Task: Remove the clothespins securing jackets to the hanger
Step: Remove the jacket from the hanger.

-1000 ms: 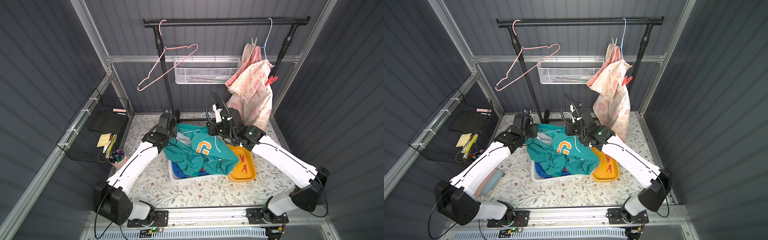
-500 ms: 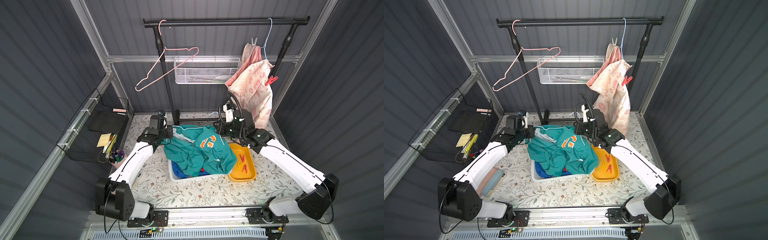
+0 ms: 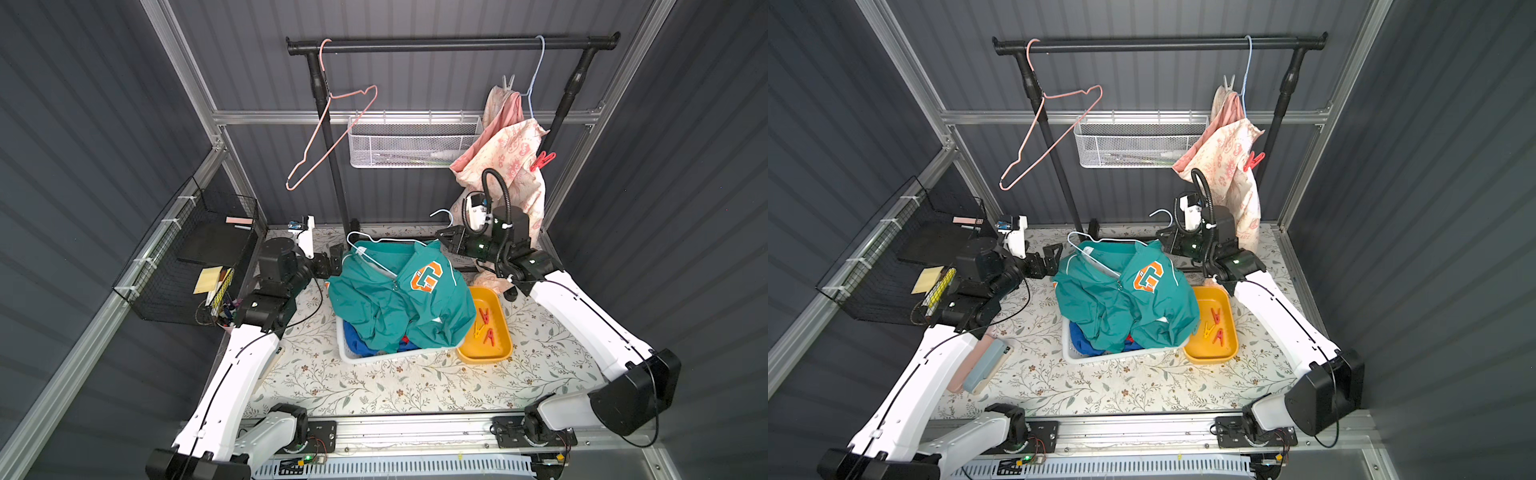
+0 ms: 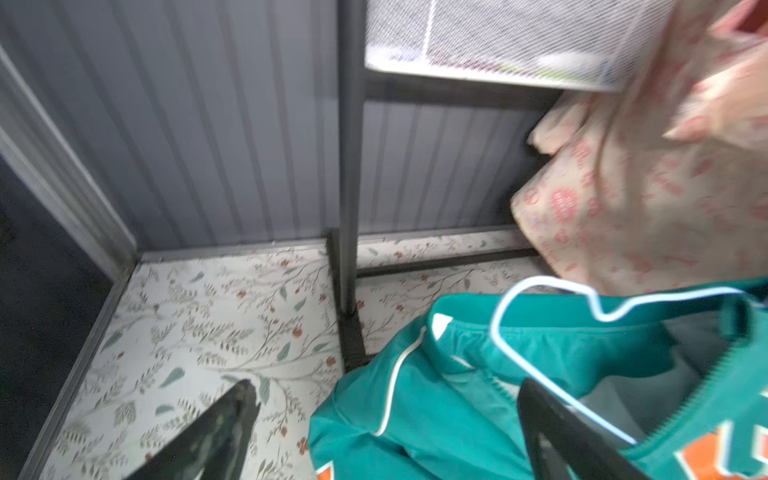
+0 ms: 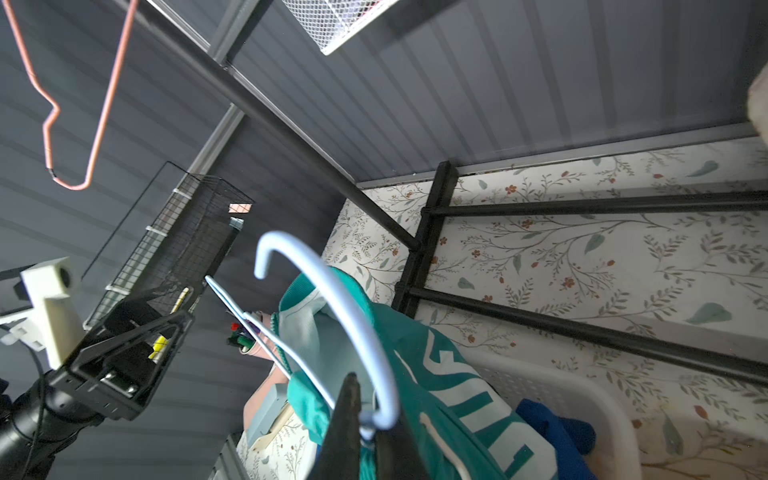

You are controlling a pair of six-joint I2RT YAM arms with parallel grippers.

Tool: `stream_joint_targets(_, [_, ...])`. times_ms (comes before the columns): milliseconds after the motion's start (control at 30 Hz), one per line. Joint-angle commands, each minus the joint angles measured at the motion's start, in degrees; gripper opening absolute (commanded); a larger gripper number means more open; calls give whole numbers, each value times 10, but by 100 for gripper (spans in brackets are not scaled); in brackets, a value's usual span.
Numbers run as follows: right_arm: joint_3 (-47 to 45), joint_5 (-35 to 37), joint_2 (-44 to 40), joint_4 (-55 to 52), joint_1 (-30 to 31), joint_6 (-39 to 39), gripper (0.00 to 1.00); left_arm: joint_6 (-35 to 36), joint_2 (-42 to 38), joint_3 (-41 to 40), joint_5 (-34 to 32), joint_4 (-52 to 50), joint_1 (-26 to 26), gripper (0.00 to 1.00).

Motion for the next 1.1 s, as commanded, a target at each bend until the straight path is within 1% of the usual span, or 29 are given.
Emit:
stream_joint_targets(0, [-3, -79, 1, 53, -8, 12, 0, 45, 13, 37, 96, 24, 3, 97])
stream_joint_targets(33, [-3, -83, 0, 54, -9, 14, 0, 47, 21, 43, 120, 24, 3, 95])
stream_joint_targets(67, [-3, -89, 0, 57, -11, 16, 0, 48, 28, 45, 165, 26, 2, 93])
stream_joint_targets(133, [-3, -104, 1, 62, -13, 18, 0, 48, 41, 44, 202, 34, 2, 89])
stream_joint_targets(333, [-13, -128, -6, 78, -14, 23, 0, 48, 61, 48, 222, 40, 2, 74])
stream_joint_targets(400, [-14, -135, -6, 81, -14, 22, 0, 46, 59, 45, 236, 51, 3, 66])
stream_joint_targets(433, [-14, -140, -5, 82, -14, 22, 0, 41, 55, 41, 245, 61, 2, 58])
stream_joint_targets(467, [-15, -144, -4, 82, -14, 22, 0, 28, 50, 36, 253, 73, 2, 47])
stream_joint_targets(500, [-15, -149, -4, 85, -14, 23, 0, 17, 47, 31, 256, 81, 2, 32])
stream_joint_targets(533, [-15, -152, -3, 87, -14, 23, 0, 7, 44, 29, 256, 86, 2, 13])
stream_joint_targets(567, [-14, -156, -2, 89, -14, 23, 0, 0, 43, 28, 256, 87, 2, 0])
stream_joint_targets(633, [-12, -160, 1, 88, -14, 20, 0, -3, 36, 31, 258, 86, 2, 0])
stream_joint_targets(700, [-11, -163, 2, 86, -14, 19, 9, -17, 20, 30, 254, 91, 2, 0])
stream_joint_targets(733, [-10, -166, 3, 86, -14, 19, 16, -29, 10, 30, 245, 89, 2, 0])
stream_joint_targets(833, [-11, -169, 2, 90, -14, 23, 41, -44, -12, 40, 223, 72, 2, 0])
stream_joint_targets(867, [-11, -169, 1, 94, -14, 25, 52, -46, -19, 45, 214, 67, 3, 0])
stream_joint_targets(900, [-11, -169, -1, 97, -14, 28, 61, -50, -25, 50, 206, 63, 2, 0])
stream_joint_targets(933, [-11, -167, -4, 101, -13, 30, 69, -53, -30, 59, 196, 56, 2, 0])
stream_joint_targets(1067, [-17, -143, -24, 102, -14, 35, 82, -55, -39, 111, 163, 28, 2, 0])
